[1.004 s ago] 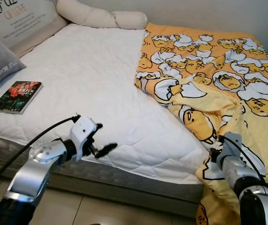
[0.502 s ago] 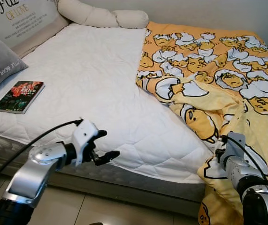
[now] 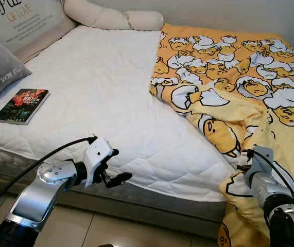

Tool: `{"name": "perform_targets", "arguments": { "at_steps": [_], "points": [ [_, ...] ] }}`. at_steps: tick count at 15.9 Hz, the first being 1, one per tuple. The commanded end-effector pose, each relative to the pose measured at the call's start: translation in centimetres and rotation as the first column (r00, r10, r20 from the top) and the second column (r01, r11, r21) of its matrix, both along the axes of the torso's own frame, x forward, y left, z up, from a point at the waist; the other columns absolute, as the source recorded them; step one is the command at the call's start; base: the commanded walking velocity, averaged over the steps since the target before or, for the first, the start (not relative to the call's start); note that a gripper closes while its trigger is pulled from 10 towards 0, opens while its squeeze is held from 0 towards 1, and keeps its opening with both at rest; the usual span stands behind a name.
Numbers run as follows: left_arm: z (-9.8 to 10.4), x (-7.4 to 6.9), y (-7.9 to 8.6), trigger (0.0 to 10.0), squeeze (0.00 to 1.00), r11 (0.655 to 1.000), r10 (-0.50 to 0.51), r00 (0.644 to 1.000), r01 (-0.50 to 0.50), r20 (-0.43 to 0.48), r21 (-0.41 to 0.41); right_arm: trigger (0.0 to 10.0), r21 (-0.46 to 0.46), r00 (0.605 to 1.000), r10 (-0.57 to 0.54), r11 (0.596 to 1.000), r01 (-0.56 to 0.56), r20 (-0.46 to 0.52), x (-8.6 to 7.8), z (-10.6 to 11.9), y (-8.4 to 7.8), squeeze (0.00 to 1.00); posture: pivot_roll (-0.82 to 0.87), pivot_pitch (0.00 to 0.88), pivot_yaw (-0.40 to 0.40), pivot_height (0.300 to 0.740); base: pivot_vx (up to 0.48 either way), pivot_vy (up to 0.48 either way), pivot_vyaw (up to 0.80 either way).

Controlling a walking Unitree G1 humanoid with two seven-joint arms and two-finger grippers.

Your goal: Clean up the room

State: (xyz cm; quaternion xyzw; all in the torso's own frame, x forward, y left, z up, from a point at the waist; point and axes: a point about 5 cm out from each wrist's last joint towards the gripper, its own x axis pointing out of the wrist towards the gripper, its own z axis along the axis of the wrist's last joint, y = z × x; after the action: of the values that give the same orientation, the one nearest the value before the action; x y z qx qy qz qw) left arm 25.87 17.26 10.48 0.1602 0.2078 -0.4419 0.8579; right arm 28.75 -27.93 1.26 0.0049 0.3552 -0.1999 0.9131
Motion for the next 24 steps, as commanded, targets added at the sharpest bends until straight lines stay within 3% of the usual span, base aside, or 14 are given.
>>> {"name": "perform_targets", "arguments": {
  "at_steps": [1,5,6,8,10,12,14,15,17,19,20,22,23,24],
  "points": [
    [0.4,0.0,0.2,10.0,0.20,1.000,0.007,1.000,-0.007,0.015,0.007,0.0,0.001,0.999,-0.021,1.000,0.021,-0.023,-0.7,-0.4,-0.7,0.00,0.03,0.000,0.018,0.740,0.000,0.000,0.00],
    [0.2,-0.1,0.1,10.0,0.20,0.999,0.033,0.999,-0.033,0.014,-0.006,0.0,0.047,0.998,0.056,0.997,-0.058,0.039,0.0,0.4,-0.8,0.00,0.03,0.000,0.004,0.740,0.000,0.000,0.00],
    [0.1,-0.2,0.1,10.0,0.20,0.998,0.051,0.999,-0.051,0.011,-0.022,0.0,0.170,0.964,0.218,0.955,-0.243,0.152,0.9,1.1,0.7,0.00,0.02,0.000,0.001,0.740,0.000,0.000,0.00],
    [0.0,-0.2,0.0,10.0,0.20,0.998,0.054,0.999,-0.054,0.008,-0.029,0.0,0.286,0.896,0.336,0.863,-0.416,0.289,1.5,2.0,2.0,0.00,0.00,0.000,0.005,0.740,0.000,0.000,0.00],
    [-0.2,-0.2,-0.2,10.0,0.20,0.998,0.049,0.999,-0.049,0.006,-0.034,0.0,0.306,0.740,0.559,0.679,-0.667,0.373,0.7,2.8,3.6,0.00,-0.02,0.000,0.009,0.740,0.000,0.000,0.00],
    [0.0,0.2,-0.7,10.0,0.20,0.998,0.038,0.999,-0.037,0.014,-0.043,0.0,0.385,0.436,0.801,0.281,-0.879,0.410,-2.9,3.3,6.5,0.00,-0.02,0.000,0.005,0.740,0.000,0.000,0.00],
    [0.2,0.4,-1.0,10.0,0.20,0.998,0.035,0.999,-0.034,0.020,-0.050,0.0,0.422,0.232,0.903,0.063,-0.904,0.361,-5.7,3.1,7.6,0.00,-0.02,0.000,-0.002,0.740,0.000,0.000,0.00],
    [0.2,0.2,-1.2,10.0,0.20,0.998,0.028,0.999,-0.027,0.016,-0.055,0.0,0.448,0.127,0.950,-0.015,-0.894,0.284,-7.2,2.2,7.8,0.00,-0.01,0.000,-0.004,0.740,0.000,0.000,0.00],
    [0.1,0.0,-1.1,10.0,0.20,0.998,0.023,1.000,-0.023,0.010,-0.052,0.0,0.454,0.129,0.962,0.007,-0.891,0.239,-7.6,0.7,7.9,0.00,0.00,0.000,-0.012,0.740,0.000,0.000,0.00],
    [-0.1,-0.3,-0.8,10.0,0.20,0.999,0.034,0.999,-0.034,0.007,-0.042,7.8,0.391,0.240,0.956,0.158,-0.907,0.169,-7.0,-2.0,8.7,0.00,0.01,0.000,-0.020,0.740,0.000,0.000,0.00],
    [-0.1,-0.2,-0.6,10.0,0.20,0.998,0.041,0.999,-0.040,0.010,-0.040,10.0,0.375,0.269,0.950,0.193,-0.907,0.161,-6.7,-2.6,9.3,0.00,0.01,0.000,-0.020,0.740,0.000,0.000,0.00],
    [0.0,-0.2,-0.3,10.0,0.20,0.998,0.049,0.999,-0.048,0.016,-0.033,10.0,0.356,0.357,0.921,0.286,-0.890,0.153,-5.5,-3.4,9.9,0.00,0.02,0.000,-0.023,0.740,0.000,0.000,0.00],
    [0.0,-0.1,-0.3,10.0,0.20,0.998,0.053,0.998,-0.052,0.019,-0.030,10.0,0.336,0.433,0.889,0.366,-0.868,0.148,-4.9,-3.7,10.0,1.00,0.02,0.000,-0.019,0.740,0.000,0.000,0.00],
    [-0.1,-0.1,-0.2,10.0,0.20,0.998,0.054,0.998,-0.054,0.020,-0.029,10.0,0.329,0.461,0.875,0.396,-0.857,0.149,-5.0,-4.0,9.7,1.00,0.01,0.000,-0.016,0.740,0.000,0.000,0.00]
  ]
}}
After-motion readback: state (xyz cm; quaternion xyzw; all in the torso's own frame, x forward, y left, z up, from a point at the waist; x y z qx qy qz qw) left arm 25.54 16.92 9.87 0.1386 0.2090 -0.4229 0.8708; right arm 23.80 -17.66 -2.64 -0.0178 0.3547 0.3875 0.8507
